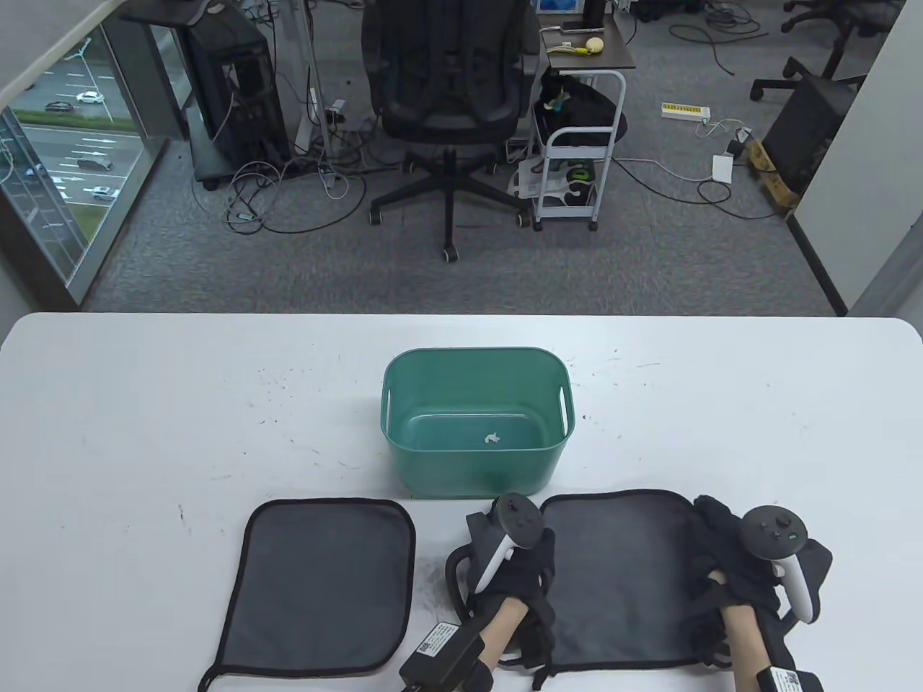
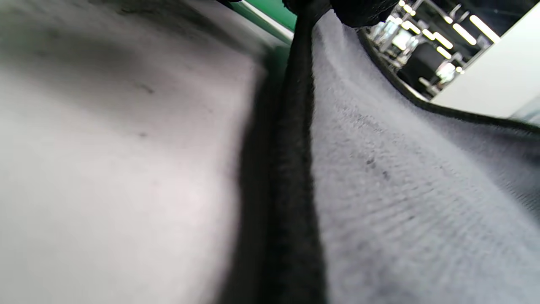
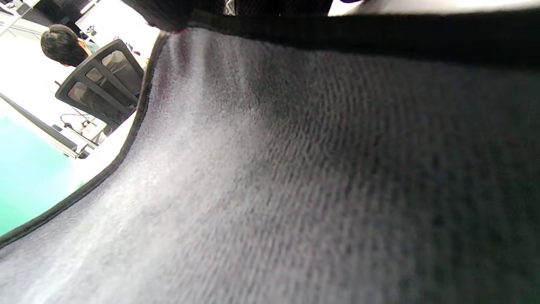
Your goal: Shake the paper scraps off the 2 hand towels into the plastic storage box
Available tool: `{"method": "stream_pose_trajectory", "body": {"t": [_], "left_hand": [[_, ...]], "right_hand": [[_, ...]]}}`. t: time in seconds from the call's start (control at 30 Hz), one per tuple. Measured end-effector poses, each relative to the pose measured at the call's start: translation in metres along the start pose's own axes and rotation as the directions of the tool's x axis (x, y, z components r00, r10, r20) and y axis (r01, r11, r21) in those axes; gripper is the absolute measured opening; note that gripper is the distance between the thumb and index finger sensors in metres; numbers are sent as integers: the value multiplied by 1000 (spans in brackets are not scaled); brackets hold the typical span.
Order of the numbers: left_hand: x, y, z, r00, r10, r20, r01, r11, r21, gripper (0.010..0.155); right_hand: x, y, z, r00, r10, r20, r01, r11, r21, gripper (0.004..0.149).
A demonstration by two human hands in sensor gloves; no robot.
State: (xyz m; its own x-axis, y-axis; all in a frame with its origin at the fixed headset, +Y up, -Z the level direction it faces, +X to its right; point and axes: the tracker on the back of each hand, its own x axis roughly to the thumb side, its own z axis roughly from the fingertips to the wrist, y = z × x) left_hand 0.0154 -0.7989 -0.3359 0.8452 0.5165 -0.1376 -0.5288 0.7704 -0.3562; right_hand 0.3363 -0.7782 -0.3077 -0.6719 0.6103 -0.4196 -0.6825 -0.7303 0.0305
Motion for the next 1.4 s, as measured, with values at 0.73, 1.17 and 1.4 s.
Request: {"method": "stream_pose_trajectory", "body": {"t": [0.73, 1.17, 1.4], "left_hand": [[-37, 90, 70, 911, 31, 411, -35, 999, 4, 68], [-99, 215, 106, 914, -371, 164, 252, 837, 486, 71], [-136, 237, 99, 927, -369, 67, 279, 797, 537, 74]], "right_hand": [[63, -20, 42, 944, -26, 329, 38, 999, -32, 63], [149, -8, 65, 843, 114, 526, -125, 992, -15, 65], [150, -11, 58, 840, 195, 506, -177, 981, -83, 68]]}}
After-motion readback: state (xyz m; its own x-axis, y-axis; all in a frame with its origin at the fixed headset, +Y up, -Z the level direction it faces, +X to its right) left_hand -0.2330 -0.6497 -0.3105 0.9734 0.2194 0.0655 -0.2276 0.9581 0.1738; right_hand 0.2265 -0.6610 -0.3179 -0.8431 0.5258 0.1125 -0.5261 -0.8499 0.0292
